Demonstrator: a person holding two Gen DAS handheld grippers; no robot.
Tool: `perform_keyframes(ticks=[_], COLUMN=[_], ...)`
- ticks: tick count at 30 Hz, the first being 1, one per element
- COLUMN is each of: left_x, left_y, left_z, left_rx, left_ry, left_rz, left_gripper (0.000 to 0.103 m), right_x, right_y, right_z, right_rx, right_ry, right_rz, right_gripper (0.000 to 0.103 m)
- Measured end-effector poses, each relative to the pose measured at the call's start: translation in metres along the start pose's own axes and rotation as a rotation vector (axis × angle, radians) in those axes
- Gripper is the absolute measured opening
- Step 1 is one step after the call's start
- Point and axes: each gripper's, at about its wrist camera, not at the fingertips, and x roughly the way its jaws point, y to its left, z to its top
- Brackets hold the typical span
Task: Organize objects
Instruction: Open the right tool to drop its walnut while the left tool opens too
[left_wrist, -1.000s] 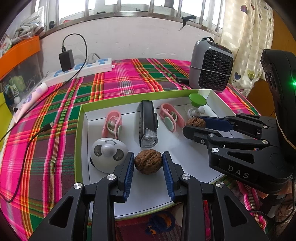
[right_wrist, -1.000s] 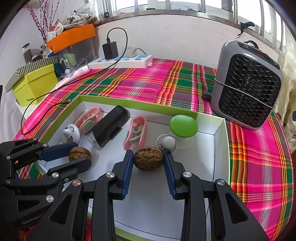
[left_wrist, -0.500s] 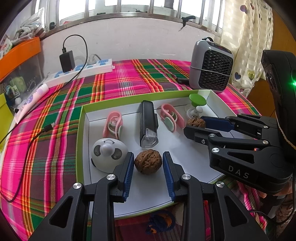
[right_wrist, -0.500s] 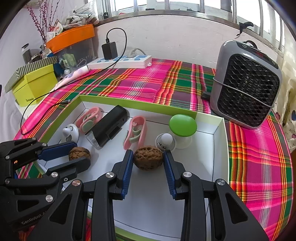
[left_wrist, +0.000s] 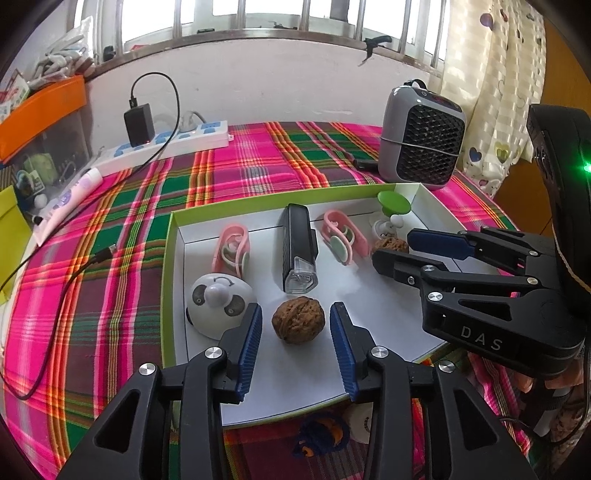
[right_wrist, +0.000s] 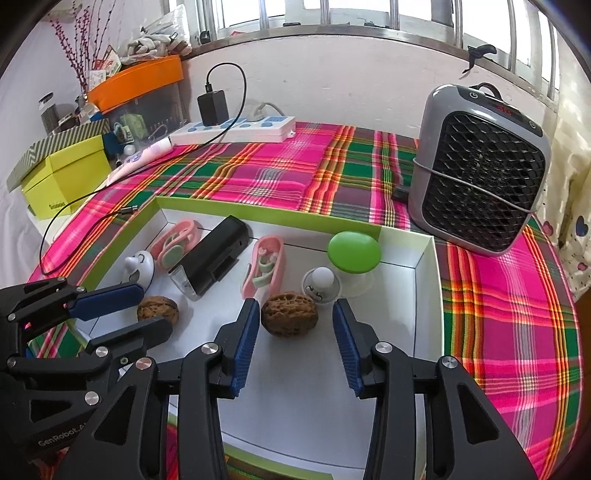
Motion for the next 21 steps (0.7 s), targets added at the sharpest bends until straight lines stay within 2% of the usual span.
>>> perform_keyframes(ticks=[21], left_x=[-0.033], left_y=[-0.005], left_z=[-0.012], left_rx=[-0.017], left_ry=[-0.053], left_rz=[0.023], left_gripper=[0.038], right_x=[-0.030], right_y=[0.012], right_z=[-0.013], right_rx=[0.018], right_ry=[-0.048], right_rz=[-0.004], right_gripper=[0.043])
